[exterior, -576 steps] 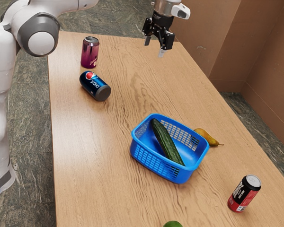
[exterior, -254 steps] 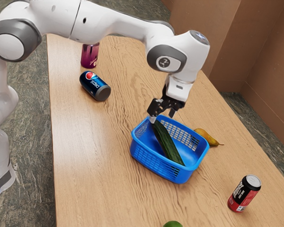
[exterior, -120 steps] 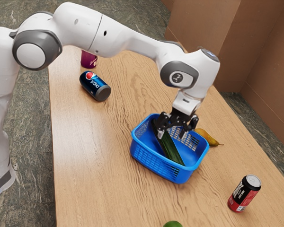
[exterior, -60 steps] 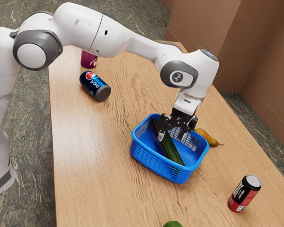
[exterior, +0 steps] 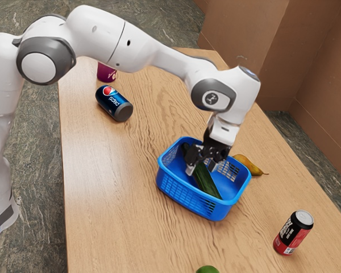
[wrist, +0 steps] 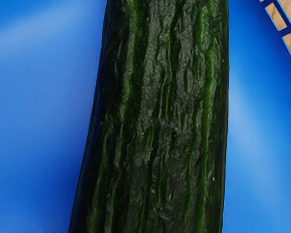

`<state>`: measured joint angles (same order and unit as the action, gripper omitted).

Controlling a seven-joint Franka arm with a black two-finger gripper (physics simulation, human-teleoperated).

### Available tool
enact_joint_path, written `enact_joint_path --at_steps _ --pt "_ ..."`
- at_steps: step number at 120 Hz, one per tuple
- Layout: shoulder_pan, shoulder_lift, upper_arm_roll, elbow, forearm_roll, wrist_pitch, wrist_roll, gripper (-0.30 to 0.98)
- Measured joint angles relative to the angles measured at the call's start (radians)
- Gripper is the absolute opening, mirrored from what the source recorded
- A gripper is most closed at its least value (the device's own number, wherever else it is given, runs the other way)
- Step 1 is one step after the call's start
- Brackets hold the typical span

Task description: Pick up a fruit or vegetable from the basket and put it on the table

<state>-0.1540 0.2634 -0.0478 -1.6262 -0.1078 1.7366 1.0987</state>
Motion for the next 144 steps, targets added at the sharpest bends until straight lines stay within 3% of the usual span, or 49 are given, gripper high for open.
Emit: enact_joint_path --at_steps 30,55,71,92,107,111,118,127,144 --pt "-0.003 0.01 -0.001 -0.008 -0.005 0.0 -0.043 0.68" --pt "0.002 0.01 0.0 -0.001 -0.015 0.0 -0.064 0.31" --pt "0.002 0.01 0.0 0.0 -0.017 0.003 -0.074 0.23" --pt "0.019 0.005 -0.001 0.019 -0.013 0.005 -0.076 0.23" --pt "0.065 -0.009 -0.007 0.055 0.004 0.018 -0.053 -0.31" --pt "0.081 -0.017 -0.005 0.073 0.013 0.022 -0.047 -0.09" --pt "0.125 -0.031 -0.009 0.102 0.021 0.023 -0.035 0.02" --pt "0.224 -0.048 -0.014 0.13 0.032 0.02 -0.011 0.12" --pt "0.495 -0.009 -0.022 0.185 0.035 0.018 0.058 0.13"
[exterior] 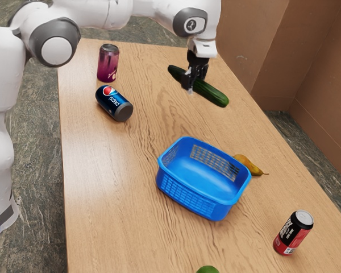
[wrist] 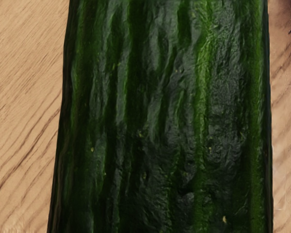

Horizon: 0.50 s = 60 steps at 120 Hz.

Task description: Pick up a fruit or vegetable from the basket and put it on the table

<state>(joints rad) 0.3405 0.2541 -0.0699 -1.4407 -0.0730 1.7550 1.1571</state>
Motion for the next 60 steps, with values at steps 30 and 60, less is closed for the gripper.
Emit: enact_joint_path --at_steps 30,60 --pt "0.169 0.203 -0.14 0.087 -0.001 0.031 0.109 0.23" --pt "0.037 -0.043 -0.138 0.0 0.03 0.107 0.145 0.61"
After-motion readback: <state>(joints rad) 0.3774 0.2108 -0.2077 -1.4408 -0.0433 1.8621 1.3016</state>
